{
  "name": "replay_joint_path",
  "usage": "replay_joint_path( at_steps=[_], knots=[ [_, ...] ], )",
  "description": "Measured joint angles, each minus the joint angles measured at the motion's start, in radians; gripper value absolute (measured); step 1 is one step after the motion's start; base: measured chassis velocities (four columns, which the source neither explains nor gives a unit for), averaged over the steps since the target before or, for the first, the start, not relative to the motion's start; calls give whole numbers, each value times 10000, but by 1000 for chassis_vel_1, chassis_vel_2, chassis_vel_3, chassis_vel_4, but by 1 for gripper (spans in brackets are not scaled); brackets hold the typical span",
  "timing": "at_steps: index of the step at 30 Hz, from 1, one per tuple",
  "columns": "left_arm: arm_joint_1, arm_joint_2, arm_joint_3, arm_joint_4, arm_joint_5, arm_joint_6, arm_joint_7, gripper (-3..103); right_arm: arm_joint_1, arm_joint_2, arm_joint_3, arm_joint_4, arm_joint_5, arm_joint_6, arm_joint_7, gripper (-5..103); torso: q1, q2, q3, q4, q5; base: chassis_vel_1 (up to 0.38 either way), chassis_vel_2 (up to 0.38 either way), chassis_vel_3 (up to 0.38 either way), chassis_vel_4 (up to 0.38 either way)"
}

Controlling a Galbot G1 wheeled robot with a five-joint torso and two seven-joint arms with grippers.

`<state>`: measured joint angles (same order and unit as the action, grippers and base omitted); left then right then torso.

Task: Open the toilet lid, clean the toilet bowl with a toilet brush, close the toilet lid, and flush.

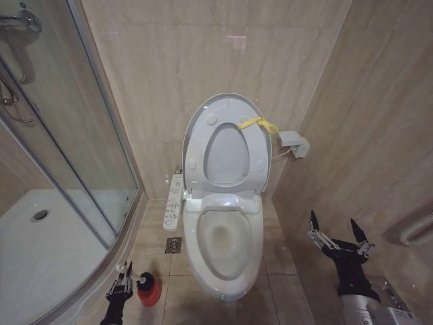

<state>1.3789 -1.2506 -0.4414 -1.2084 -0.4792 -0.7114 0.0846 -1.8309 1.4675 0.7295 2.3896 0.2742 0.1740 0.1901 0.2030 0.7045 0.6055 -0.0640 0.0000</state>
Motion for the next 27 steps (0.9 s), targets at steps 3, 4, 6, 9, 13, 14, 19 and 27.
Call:
replay_joint_path(
  at_steps=[3,4,6,9,13,14,19,27],
  knots=[
    [-91,2,108,154,-127,12,1,17,0,1,0,0,0,0,0,100,0,0,0,-1,1,0,0,0,0],
    [-91,2,108,154,-127,12,1,17,0,1,0,0,0,0,0,100,0,0,0,-1,1,0,0,0,0],
    [-89,-12,145,178,-127,18,-8,17,0,0,0,0,0,0,0,100,0,0,0,0,1,0,0,0,0],
    [-59,-37,159,235,-117,1,-36,17,0,0,0,0,0,0,1,100,-1,0,-1,-1,2,0,0,0,0],
    [90,-55,153,262,-83,-123,-42,17,0,0,0,0,0,0,0,100,-2,0,-1,0,1,0,0,0,0],
    [131,-48,143,252,-65,-145,-41,17,0,0,0,0,0,0,0,100,-1,0,-1,0,1,0,0,0,0],
    [282,-29,27,155,-27,-207,-53,17,0,0,0,0,0,0,0,100,-2,0,-1,-1,1,0,0,0,0],
    [360,-117,-132,300,204,-484,-87,17,0,0,0,-1,0,0,0,100,-1,0,0,-1,0,0,0,0,0]
  ],
)
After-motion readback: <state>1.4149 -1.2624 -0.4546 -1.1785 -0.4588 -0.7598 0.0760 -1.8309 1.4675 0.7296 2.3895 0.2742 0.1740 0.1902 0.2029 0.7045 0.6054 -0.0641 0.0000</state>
